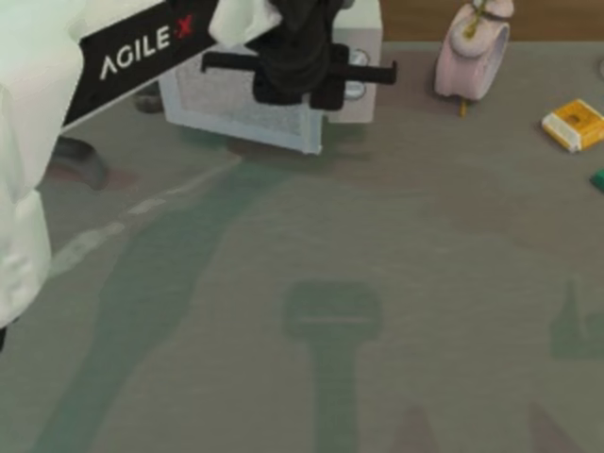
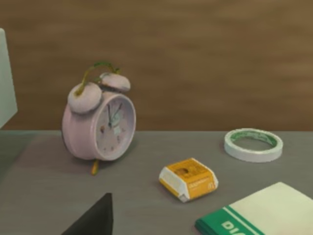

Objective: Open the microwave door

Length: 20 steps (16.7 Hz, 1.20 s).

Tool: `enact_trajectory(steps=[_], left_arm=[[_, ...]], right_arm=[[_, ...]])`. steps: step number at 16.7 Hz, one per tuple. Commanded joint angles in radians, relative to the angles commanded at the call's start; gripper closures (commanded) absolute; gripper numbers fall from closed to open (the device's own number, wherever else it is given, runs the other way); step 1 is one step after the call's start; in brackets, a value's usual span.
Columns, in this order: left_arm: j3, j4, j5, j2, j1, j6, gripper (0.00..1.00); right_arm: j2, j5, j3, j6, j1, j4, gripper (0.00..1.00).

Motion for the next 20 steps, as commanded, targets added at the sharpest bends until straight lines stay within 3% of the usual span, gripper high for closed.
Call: enact_trajectory(steps=[12, 20], left_arm=[[0.000, 0.000, 0.000, 0.000, 0.000, 0.000, 1.00], [-0.124, 0.065, 0.045, -0.080, 0.012, 0.083, 1.00]], right_arm=[[0.000, 0.000, 0.000, 0.000, 0.000, 0.000, 0.00], [0.000, 0.000, 0.000, 0.000, 0.000, 0.000, 0.00]])
